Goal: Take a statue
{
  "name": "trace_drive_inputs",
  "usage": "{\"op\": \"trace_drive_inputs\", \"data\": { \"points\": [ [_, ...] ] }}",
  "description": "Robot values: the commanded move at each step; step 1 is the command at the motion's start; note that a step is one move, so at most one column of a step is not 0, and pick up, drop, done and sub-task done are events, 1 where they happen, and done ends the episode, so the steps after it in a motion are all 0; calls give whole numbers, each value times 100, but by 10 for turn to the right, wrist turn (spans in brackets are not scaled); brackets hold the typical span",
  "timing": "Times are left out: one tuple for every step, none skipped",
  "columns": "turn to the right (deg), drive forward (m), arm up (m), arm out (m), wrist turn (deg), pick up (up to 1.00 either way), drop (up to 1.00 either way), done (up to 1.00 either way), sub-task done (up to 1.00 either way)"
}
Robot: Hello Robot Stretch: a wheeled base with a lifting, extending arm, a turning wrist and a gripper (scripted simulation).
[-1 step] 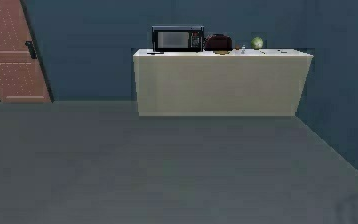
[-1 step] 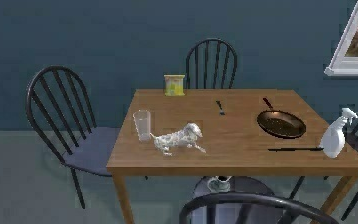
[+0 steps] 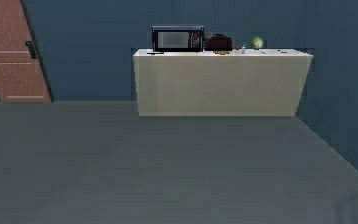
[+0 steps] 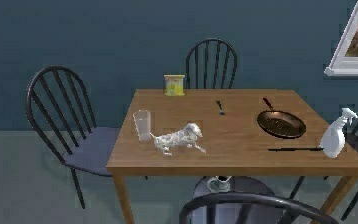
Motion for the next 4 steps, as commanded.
{"op": "trace_drive_inputs", "data": {
  "points": [
    [0, 0, 38, 0, 0, 0, 0, 0, 0],
    [0, 0, 0, 38, 0, 0, 0, 0, 0],
    [0, 0, 0, 0, 450, 0, 0, 0, 0],
    [0, 0, 0, 0, 450, 0, 0, 0, 0]
  ]
}}
